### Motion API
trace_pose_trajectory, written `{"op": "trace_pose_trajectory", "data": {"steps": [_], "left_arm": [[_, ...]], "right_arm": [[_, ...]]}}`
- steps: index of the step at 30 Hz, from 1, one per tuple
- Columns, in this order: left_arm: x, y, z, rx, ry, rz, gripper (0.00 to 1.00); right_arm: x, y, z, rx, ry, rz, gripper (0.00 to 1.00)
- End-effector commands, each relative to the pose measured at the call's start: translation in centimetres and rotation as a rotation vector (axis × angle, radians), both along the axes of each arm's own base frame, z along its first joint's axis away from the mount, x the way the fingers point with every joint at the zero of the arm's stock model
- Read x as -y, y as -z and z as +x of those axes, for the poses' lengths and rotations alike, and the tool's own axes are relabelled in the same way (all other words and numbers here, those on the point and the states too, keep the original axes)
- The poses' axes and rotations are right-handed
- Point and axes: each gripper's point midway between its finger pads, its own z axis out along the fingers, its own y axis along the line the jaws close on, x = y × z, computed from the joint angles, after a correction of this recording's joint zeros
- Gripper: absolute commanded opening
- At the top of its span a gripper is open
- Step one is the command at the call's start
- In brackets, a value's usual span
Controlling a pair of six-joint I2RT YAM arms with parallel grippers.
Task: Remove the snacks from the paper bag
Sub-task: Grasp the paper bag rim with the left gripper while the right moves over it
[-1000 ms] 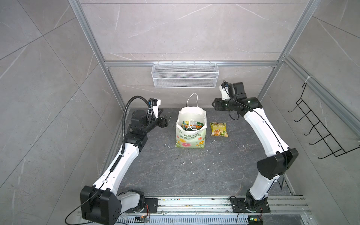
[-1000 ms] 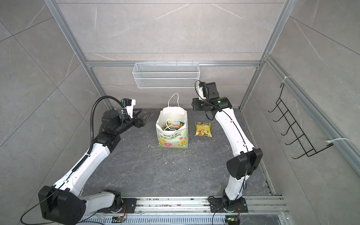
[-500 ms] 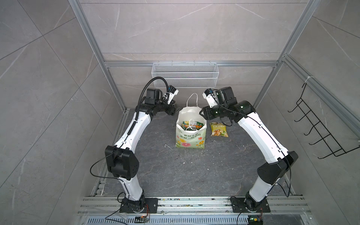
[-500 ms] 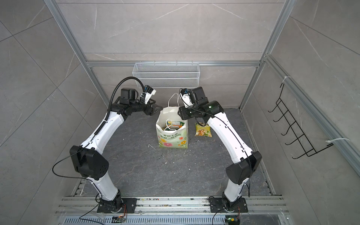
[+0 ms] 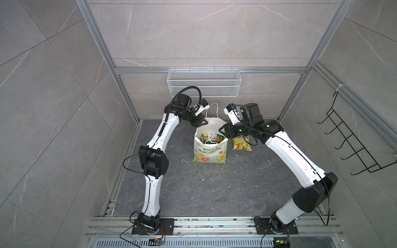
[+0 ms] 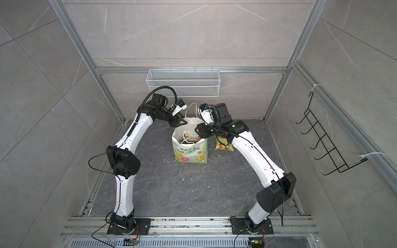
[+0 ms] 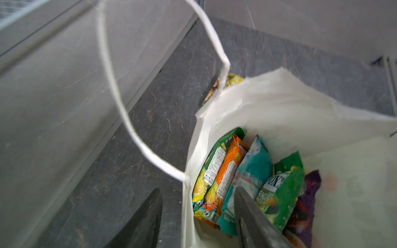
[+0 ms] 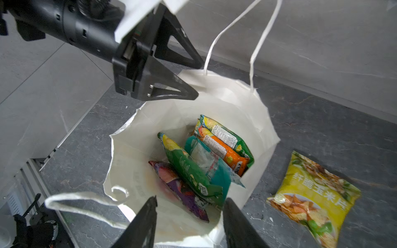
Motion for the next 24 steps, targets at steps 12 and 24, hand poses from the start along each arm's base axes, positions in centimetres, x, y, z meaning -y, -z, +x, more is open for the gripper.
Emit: {"op": "trace_pose_trajectory", "data": {"steps": [12,24], "left_arm": [[0.7,-2.4,-3.1,0.103,0.051,0.062,0.0],[-1.2,-5.1,1.8,0.226,-0.102,0.015,0.0]], "right_arm": [[-2.1,0.8,-0.4,-0.027,-0.044,-0.015,0.53],[-0.3,1.2,2.2,0.002,0.147,-0.032,0.49]]}}
